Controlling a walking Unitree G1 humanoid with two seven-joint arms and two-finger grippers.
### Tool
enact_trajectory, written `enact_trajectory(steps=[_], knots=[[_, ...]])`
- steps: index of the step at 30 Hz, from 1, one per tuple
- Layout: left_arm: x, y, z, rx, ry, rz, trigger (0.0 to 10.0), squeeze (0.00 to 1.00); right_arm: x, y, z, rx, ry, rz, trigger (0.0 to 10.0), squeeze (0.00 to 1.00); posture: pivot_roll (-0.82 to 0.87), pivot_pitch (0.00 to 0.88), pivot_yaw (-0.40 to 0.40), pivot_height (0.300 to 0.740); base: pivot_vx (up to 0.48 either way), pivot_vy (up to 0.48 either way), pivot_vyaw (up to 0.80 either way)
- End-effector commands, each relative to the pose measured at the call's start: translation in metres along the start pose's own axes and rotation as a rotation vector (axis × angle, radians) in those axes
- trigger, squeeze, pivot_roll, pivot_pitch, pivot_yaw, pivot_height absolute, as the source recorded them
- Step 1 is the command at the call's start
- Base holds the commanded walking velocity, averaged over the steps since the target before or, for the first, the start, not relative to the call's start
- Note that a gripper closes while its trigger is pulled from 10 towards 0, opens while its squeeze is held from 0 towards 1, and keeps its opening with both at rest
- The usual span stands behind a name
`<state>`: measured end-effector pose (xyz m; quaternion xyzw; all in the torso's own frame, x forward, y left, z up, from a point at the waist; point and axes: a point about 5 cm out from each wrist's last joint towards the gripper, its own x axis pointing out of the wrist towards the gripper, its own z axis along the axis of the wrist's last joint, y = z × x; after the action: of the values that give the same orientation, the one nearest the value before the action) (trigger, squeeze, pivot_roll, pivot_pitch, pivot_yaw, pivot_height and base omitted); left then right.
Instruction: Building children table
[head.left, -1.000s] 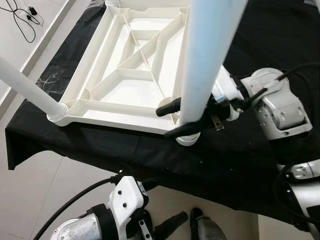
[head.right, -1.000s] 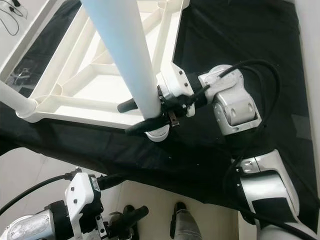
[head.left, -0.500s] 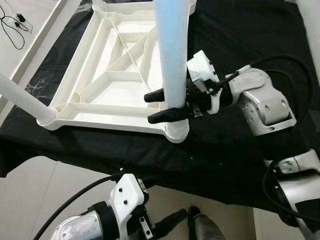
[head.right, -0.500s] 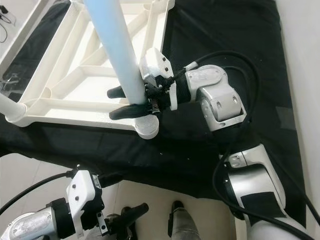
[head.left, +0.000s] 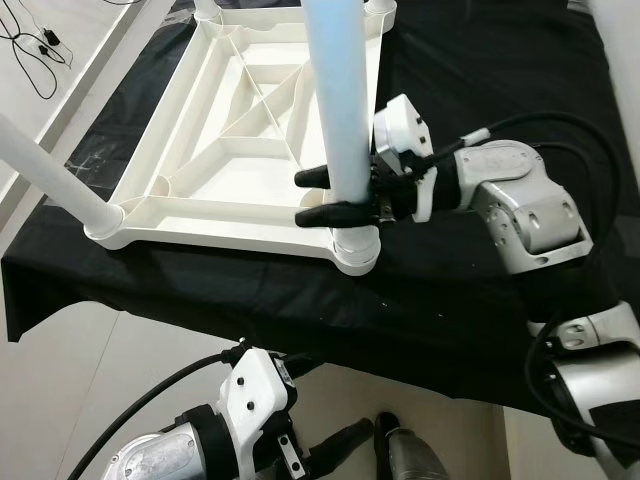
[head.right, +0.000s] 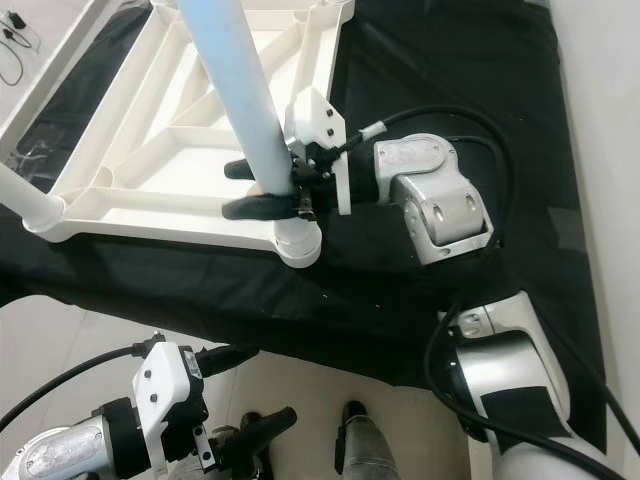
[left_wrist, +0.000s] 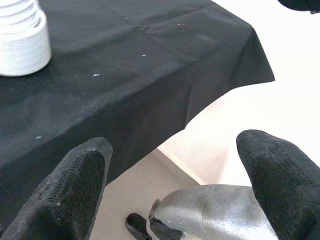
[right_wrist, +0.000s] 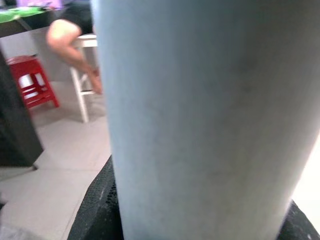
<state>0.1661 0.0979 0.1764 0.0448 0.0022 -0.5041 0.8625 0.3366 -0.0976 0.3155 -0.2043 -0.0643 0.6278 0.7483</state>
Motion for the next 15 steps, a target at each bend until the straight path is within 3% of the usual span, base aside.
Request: enact_trajectory(steps=[1, 3, 4, 6, 7, 8, 9, 10, 11, 13, 15], knots=[[0.000, -0.003, -0.007, -0.019, 0.023, -0.001, 10.0, 0.00, -0.010, -0.001, -0.054, 0.171, 0.206, -0.212, 10.0, 0.00, 0.00, 0.436, 0.071, 0.740, 0.000, 0.000, 0.00], [0.001, -0.004, -0.008, -0.023, 0.023, 0.000, 10.0, 0.00, -0.027, 0.006, -0.068, 0.307, 0.224, -0.505, 10.0, 0.00, -0.01, 0.435, 0.047, 0.740, 0.000, 0.000, 0.00], [0.001, -0.004, -0.008, -0.023, 0.023, 0.000, 10.0, 0.00, -0.027, 0.006, -0.068, 0.307, 0.224, -0.505, 10.0, 0.00, -0.01, 0.435, 0.047, 0.740, 0.000, 0.000, 0.00], [0.001, -0.004, -0.009, -0.026, 0.022, 0.001, 10.0, 0.00, -0.041, 0.036, -0.086, 0.406, 0.251, -0.831, 10.0, 0.00, -0.02, 0.437, 0.040, 0.740, 0.000, 0.000, 0.00], [0.001, -0.004, -0.009, -0.026, 0.022, 0.001, 10.0, 0.00, -0.041, 0.036, -0.086, 0.406, 0.251, -0.831, 10.0, 0.00, -0.02, 0.437, 0.040, 0.740, 0.000, 0.000, 0.00], [0.001, -0.003, -0.009, -0.027, 0.020, 0.003, 10.0, 0.00, -0.041, 0.062, -0.093, 0.466, 0.232, -0.988, 10.0, 0.00, -0.02, 0.433, 0.048, 0.740, 0.000, 0.000, 0.00], [0.001, -0.002, -0.009, -0.028, 0.019, 0.005, 10.0, 0.00, -0.040, 0.092, -0.098, 0.468, 0.219, -1.106, 10.0, 0.00, -0.02, 0.435, 0.061, 0.740, 0.000, 0.000, 0.00], [0.001, -0.002, -0.009, -0.028, 0.019, 0.005, 10.0, 0.00, -0.040, 0.092, -0.098, 0.468, 0.219, -1.106, 10.0, 0.00, -0.02, 0.435, 0.061, 0.740, 0.000, 0.000, 0.00], [0.000, -0.001, -0.009, -0.029, 0.018, 0.007, 10.0, 0.00, -0.039, 0.109, -0.098, 0.464, 0.205, -1.174, 10.0, 0.00, -0.02, 0.435, 0.066, 0.740, 0.000, 0.000, 0.00], [0.001, 0.001, -0.009, -0.027, 0.019, 0.003, 10.0, 0.00, -0.033, 0.117, -0.095, 0.445, 0.174, -1.212, 10.0, 0.00, -0.02, 0.429, 0.087, 0.740, 0.000, 0.000, 0.00], [0.002, 0.003, -0.010, -0.024, 0.022, -0.002, 10.0, 0.00, -0.024, 0.114, -0.092, 0.404, 0.137, -1.210, 10.0, 0.00, -0.01, 0.416, 0.097, 0.740, 0.000, 0.000, 0.00]])
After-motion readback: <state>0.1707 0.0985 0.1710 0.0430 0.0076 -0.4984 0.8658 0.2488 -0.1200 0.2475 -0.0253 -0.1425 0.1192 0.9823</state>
